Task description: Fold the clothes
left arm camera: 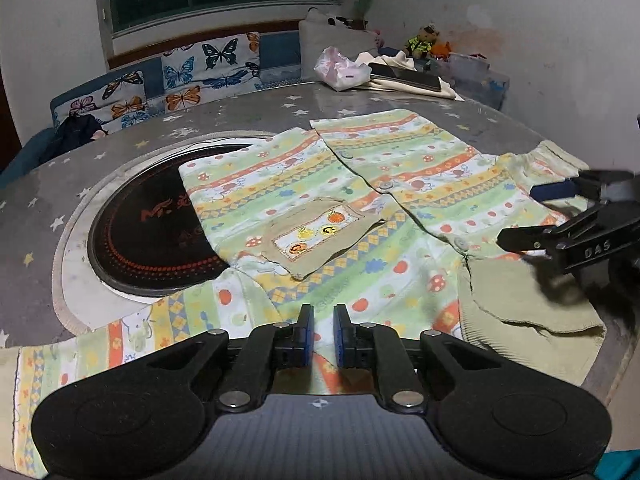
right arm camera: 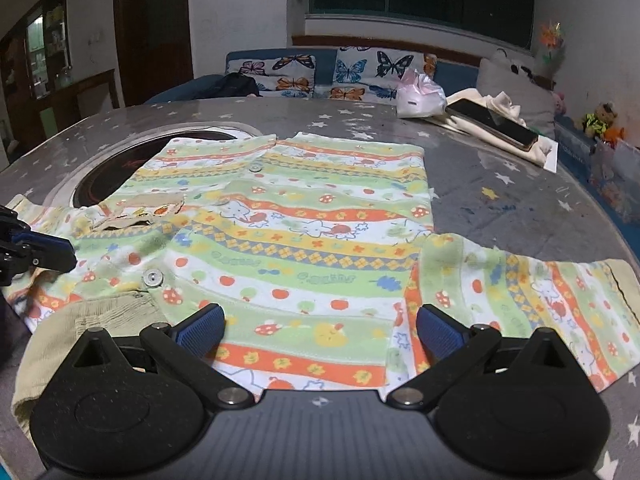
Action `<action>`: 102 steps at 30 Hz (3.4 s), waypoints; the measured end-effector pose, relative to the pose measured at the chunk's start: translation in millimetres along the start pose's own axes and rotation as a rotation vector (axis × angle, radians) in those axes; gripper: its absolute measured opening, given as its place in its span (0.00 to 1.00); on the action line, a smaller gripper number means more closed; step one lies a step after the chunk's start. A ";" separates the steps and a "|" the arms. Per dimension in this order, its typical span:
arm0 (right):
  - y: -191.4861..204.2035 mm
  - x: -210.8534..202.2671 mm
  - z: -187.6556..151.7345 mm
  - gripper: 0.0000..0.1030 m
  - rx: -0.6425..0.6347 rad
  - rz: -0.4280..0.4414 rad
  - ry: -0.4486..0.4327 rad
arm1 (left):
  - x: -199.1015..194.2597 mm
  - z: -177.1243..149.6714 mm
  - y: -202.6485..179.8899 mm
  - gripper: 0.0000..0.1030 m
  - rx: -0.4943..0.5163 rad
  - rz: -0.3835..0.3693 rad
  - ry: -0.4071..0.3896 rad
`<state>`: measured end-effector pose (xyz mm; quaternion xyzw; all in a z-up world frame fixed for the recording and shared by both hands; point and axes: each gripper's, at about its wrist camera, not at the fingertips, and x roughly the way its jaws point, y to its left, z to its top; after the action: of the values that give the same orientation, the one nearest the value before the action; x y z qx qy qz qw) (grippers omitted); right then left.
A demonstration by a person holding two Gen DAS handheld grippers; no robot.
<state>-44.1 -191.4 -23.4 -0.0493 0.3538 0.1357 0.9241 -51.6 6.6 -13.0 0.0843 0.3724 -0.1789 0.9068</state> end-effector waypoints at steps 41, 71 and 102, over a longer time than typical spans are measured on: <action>-198.6 -30.9 -25.6 0.81 0.413 -0.457 -0.039 | -21.0 37.8 -24.7 1.00 0.023 -0.022 -0.081; -185.6 -63.1 -6.7 0.08 0.513 -0.211 -0.125 | -9.3 39.8 -34.7 1.00 0.006 -0.030 -0.052; 33.1 -49.4 102.0 0.08 0.220 0.448 -0.117 | -24.7 13.2 -14.4 1.00 -0.075 -0.030 -0.070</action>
<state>-23.4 -151.2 85.7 0.1393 0.3146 0.3003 0.8896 -64.9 -4.0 13.5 0.0386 0.3483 -0.1811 0.9189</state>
